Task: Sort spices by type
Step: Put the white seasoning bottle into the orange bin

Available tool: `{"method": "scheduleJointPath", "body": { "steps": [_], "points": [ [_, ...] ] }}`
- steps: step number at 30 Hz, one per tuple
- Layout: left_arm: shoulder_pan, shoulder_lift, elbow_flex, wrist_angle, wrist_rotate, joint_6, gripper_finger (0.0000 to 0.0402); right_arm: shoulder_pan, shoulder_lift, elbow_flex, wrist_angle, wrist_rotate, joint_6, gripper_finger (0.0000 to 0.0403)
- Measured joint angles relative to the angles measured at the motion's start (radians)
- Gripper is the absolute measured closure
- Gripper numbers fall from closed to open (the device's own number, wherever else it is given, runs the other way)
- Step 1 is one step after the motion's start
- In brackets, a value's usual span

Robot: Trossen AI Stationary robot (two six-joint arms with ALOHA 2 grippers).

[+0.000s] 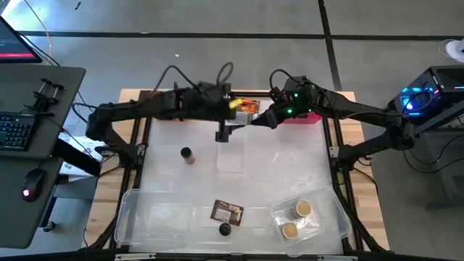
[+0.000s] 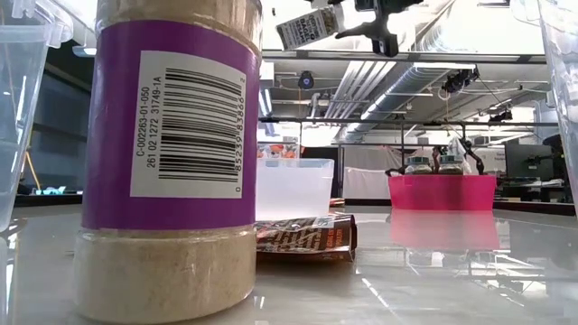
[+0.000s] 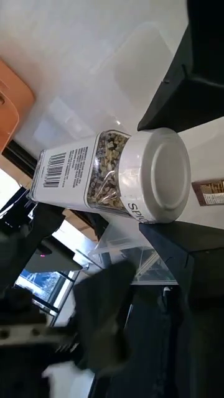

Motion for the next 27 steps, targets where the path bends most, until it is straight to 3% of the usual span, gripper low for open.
{"method": "scheduleJointPath", "body": {
  "steps": [3, 5, 11, 27],
  "points": [
    [-0.027, 0.029, 0.0, -0.002, -0.138, 0.028, 0.0086, 0.0, 0.0, 0.0, 0.0, 0.0, 0.0, 0.0197],
    [-0.041, 0.038, 0.0, -0.009, -0.165, 0.053, 0.0085, 0.0, 0.0, 0.0, -0.005, 0.004, 0.0, 0.0196],
    [-0.074, 0.038, 0.0, -0.027, -0.077, 0.087, 0.0085, -0.004, -0.001, 0.0, 0.0, 0.006, 0.0, 0.0197],
    [-0.057, 0.073, 0.001, -0.033, -0.133, 0.106, 0.0085, -0.004, -0.001, 0.0, 0.0, 0.011, -0.004, 0.0197]
  ]
}}
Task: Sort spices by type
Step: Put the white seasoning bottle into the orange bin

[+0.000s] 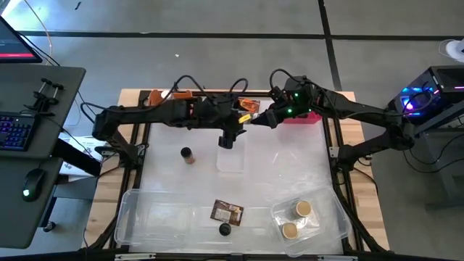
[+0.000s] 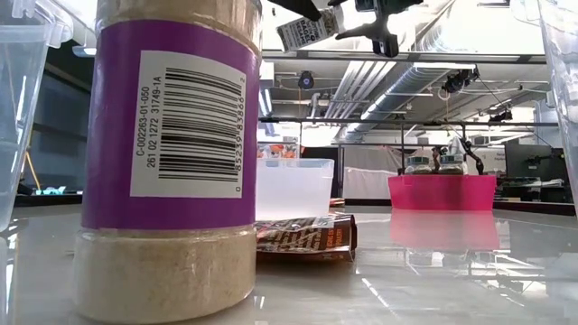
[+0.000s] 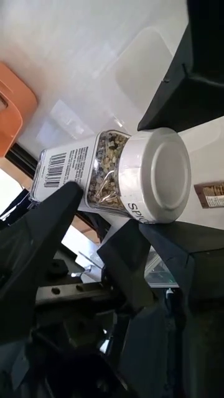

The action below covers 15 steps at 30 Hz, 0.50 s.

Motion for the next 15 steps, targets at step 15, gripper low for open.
{"method": "scheduleJointPath", "body": {
  "steps": [15],
  "points": [
    [0.033, 0.025, 0.0, 0.014, -0.007, -0.023, 0.0105, 0.0, 0.0, 0.0, 0.001, -0.002, -0.007, 0.0196]
  ]
}}
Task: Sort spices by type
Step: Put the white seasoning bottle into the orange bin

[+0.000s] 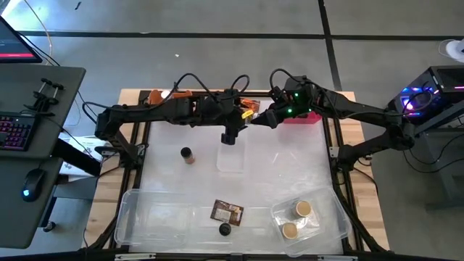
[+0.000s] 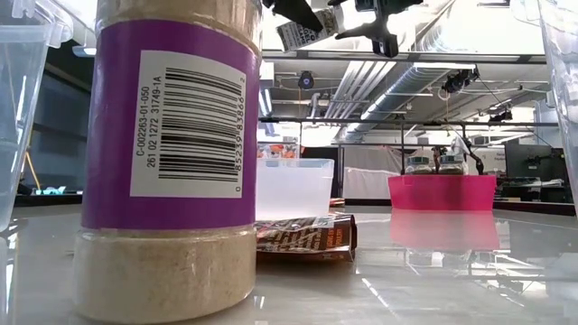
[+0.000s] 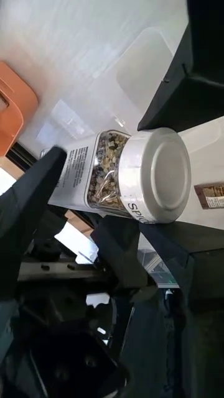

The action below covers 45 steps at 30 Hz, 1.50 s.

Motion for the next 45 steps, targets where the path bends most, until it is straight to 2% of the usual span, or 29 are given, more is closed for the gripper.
{"method": "scheduleJointPath", "body": {
  "steps": [7, 13, 17, 23, 27, 29, 32, 37, 41, 45],
  "points": [
    [0.003, 0.002, 0.0, 0.013, 0.001, -0.001, 0.016, 0.0, 0.0, 0.0, 0.002, -0.001, 0.0, 0.0196],
    [0.009, 0.002, 0.0, 0.011, 0.005, -0.001, 0.0245, -0.001, 0.0, 0.0, 0.003, -0.01, -0.004, 0.0186],
    [0.009, -0.004, 0.0, -0.004, 0.005, -0.001, 0.0245, -0.011, 0.0, 0.0, 0.017, -0.019, 0.024, 0.0157],
    [0.025, -0.01, -0.001, -0.153, -0.015, -0.067, 0.0245, -0.049, -0.035, 0.0, 0.059, -0.021, 0.018, 0.0137],
    [0.072, -0.037, -0.002, -0.227, -0.013, -0.197, 0.0245, -0.077, -0.065, 0.001, 0.072, -0.02, -0.015, 0.0137],
    [0.12, -0.075, -0.002, -0.215, 0.065, -0.32, 0.0245, -0.087, -0.082, 0.001, 0.073, -0.02, -0.044, 0.0136],
    [0.2, -0.162, -0.014, -0.112, 0.239, -0.513, 0.0245, -0.099, -0.096, 0.001, 0.074, -0.018, -0.097, 0.0136],
    [0.294, -0.349, -0.175, 0.216, 0.343, -0.717, 0.0245, -0.099, -0.095, 0.001, 0.074, -0.018, -0.157, 0.0135],
    [0.326, -0.503, -0.402, 0.518, 0.369, -0.86, 0.0245, -0.099, -0.095, 0.001, 0.074, -0.018, -0.19, 0.0135],
    [0.324, -0.628, -0.647, 0.79, 0.326, -0.975, 0.0245, -0.099, -0.094, 0.001, 0.074, -0.017, -0.198, 0.0135]
  ]
}}
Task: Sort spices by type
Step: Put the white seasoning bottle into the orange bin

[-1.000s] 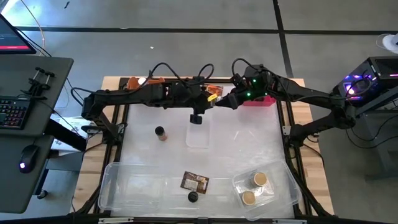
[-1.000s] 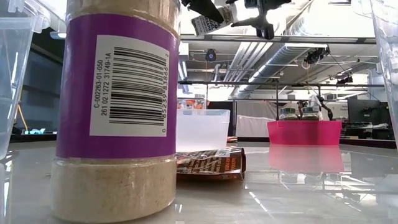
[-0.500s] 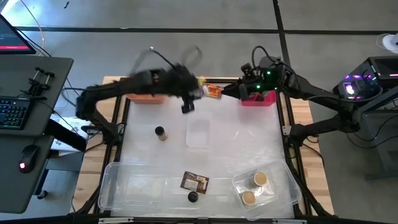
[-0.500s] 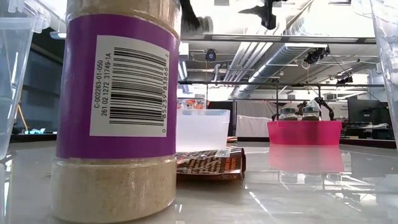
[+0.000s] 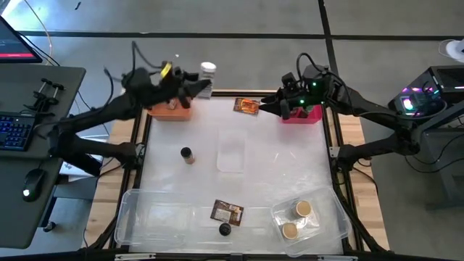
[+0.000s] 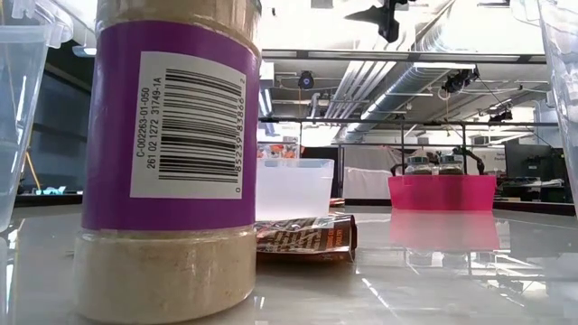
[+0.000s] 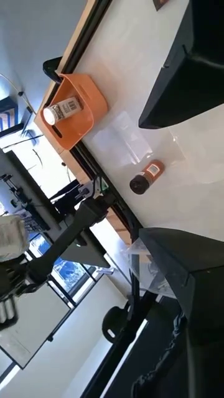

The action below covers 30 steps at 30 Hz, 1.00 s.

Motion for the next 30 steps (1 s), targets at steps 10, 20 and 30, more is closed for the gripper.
{"method": "scheduleJointPath", "body": {
  "steps": [10, 20, 30],
  "points": [
    [0.013, -0.152, -0.314, 0.127, -0.642, 0.155, 0.0245, 0.002, 0.014, 0.0, 0.022, 0.0, 0.036, 0.0135],
    [0.007, -0.03, -0.361, 0.064, -0.793, 0.073, 0.0245, 0.007, 0.031, -0.001, 0.066, 0.043, 0.125, 0.0135],
    [-0.093, 0.007, -0.357, 0.269, -0.728, 0.356, 0.0245, 0.007, 0.311, 0.155, 0.214, -0.026, 0.297, 0.0135]
  ]
}}
